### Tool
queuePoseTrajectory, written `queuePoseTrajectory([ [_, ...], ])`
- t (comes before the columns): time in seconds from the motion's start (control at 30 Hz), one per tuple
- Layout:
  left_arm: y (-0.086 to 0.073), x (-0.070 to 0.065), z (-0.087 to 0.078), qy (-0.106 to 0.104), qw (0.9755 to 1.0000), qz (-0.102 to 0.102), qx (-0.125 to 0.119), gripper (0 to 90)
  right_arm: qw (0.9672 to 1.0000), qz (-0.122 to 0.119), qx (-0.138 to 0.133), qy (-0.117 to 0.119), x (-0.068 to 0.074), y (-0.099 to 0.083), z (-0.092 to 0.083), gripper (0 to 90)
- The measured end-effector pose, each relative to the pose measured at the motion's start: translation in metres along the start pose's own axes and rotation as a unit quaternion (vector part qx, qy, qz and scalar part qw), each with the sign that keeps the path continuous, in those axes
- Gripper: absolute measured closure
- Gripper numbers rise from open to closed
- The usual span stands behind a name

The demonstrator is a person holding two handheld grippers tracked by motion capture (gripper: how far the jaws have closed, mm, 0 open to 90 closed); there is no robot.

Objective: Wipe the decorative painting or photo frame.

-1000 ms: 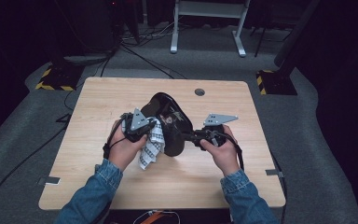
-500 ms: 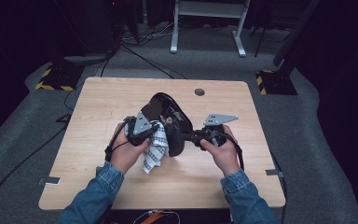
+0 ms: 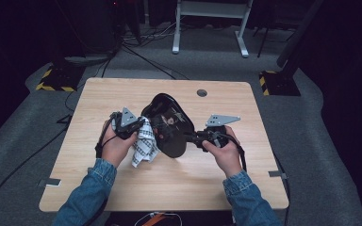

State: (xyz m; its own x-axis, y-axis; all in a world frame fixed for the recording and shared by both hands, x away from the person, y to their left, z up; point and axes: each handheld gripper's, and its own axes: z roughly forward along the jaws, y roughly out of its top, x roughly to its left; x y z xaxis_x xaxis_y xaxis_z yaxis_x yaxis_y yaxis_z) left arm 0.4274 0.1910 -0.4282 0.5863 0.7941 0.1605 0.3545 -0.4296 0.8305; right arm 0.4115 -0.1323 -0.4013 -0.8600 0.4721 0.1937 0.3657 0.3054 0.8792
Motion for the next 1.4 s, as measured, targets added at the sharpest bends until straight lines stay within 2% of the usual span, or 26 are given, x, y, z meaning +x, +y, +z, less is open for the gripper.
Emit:
queuePoseTrajectory([
  [0.17, -0.001, 0.001, 0.0, 0.003, 1.0, -0.004, 0.001, 82.8, 1.0, 0.001, -0.001, 0.0, 0.0, 0.0, 0.0, 78.1],
  [0.27, -0.001, -0.003, -0.001, -0.016, 0.9998, -0.014, -0.001, 82.9, 1.0, 0.002, -0.001, 0.001, 0.0, 0.0, 0.0, 78.2],
  [0.43, 0.006, -0.026, -0.003, -0.033, 0.9992, 0.022, -0.003, 82.8, 1.0, 0.004, -0.001, 0.002, -0.001, 0.0, 0.0, 78.3],
  [0.5, 0.009, -0.035, -0.004, -0.041, 0.9987, 0.03, -0.007, 82.8, 1.0, 0.004, -0.001, 0.002, -0.001, 0.0, 0.0, 78.2],
  [0.53, 0.009, -0.035, -0.004, -0.041, 0.9987, 0.03, -0.007, 82.8, 1.0, 0.004, -0.001, 0.001, -0.001, 0.0, 0.0, 78.3],
  [0.57, 0.013, -0.043, -0.005, -0.05, 0.998, 0.037, -0.01, 82.8, 1.0, 0.004, -0.001, 0.001, -0.001, 0.0, 0.0, 78.3],
  [0.67, 0.017, -0.055, -0.006, -0.067, 0.9967, 0.043, -0.017, 82.8, 1.0, 0.004, -0.001, 0.001, -0.001, 0.0, 0.0, 78.4],
  [0.7, 0.017, -0.055, -0.006, -0.067, 0.9967, 0.043, -0.017, 82.8, 1.0, 0.005, -0.001, 0.001, -0.001, 0.0, 0.0, 78.4],
  [0.77, 0.019, -0.063, -0.007, -0.072, 0.9956, 0.058, -0.015, 82.8, 1.0, 0.005, -0.001, 0.0, -0.001, 0.0, 0.0, 78.4],
  [0.9, 0.017, -0.059, -0.005, -0.081, 0.9955, 0.044, -0.021, 82.7, 1.0, 0.006, -0.001, 0.0, -0.002, -0.001, -0.001, 78.5],
  [0.97, 0.014, -0.054, -0.005, -0.073, 0.9962, 0.044, -0.016, 82.7, 1.0, 0.006, -0.002, -0.001, -0.001, 0.0, -0.001, 78.4],
  [1.2, 0.001, -0.034, 0.0, -0.051, 0.9984, 0.023, -0.001, 82.7, 1.0, 0.006, -0.001, 0.001, -0.002, -0.001, -0.002, 78.4],
  [1.4, -0.009, -0.019, 0.003, -0.036, 0.9993, 0.006, 0.009, 82.7, 1.0, 0.006, 0.0, 0.002, -0.001, -0.001, -0.002, 78.4],
])
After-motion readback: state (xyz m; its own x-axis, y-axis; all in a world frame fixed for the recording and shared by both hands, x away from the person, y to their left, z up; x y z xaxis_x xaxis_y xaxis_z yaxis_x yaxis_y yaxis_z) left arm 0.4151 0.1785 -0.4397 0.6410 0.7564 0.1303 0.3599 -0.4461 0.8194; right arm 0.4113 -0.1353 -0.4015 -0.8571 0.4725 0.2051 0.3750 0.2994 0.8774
